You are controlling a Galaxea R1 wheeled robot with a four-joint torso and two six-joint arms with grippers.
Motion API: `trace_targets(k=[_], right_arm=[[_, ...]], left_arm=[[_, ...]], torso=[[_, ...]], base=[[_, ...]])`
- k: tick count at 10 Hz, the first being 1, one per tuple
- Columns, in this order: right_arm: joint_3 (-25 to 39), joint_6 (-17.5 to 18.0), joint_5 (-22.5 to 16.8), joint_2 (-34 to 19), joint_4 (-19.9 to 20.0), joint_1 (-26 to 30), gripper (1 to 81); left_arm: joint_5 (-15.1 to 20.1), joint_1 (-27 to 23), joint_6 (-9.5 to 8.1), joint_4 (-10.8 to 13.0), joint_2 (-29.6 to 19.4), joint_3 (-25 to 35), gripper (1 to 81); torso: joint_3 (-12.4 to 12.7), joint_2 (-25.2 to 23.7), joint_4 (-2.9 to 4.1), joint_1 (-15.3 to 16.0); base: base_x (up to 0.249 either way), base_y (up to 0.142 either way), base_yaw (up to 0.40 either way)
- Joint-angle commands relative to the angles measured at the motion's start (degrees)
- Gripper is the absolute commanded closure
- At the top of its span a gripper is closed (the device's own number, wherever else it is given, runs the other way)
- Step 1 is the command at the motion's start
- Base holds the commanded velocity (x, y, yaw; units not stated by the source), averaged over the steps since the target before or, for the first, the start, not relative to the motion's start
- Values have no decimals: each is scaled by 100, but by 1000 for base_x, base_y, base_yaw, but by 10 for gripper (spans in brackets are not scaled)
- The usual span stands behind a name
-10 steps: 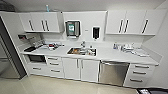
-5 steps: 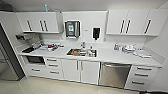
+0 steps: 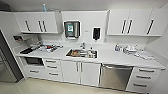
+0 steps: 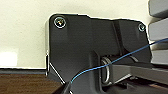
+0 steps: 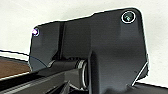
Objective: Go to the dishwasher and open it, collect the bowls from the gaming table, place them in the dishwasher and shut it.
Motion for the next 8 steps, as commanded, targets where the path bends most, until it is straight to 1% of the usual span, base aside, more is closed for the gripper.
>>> trace_targets(k=[1,8], right_arm=[[13,-26,-302,-39,-48,277,10],[13,-26,-302,-48,-48,285,10]], left_arm=[[300,-269,21,61,-97,31,10],[300,-269,21,61,-97,31,10]], torso=[[0,0,0,3],[0,0,0,3]], base=[[120,0,0],[123,0,0]])
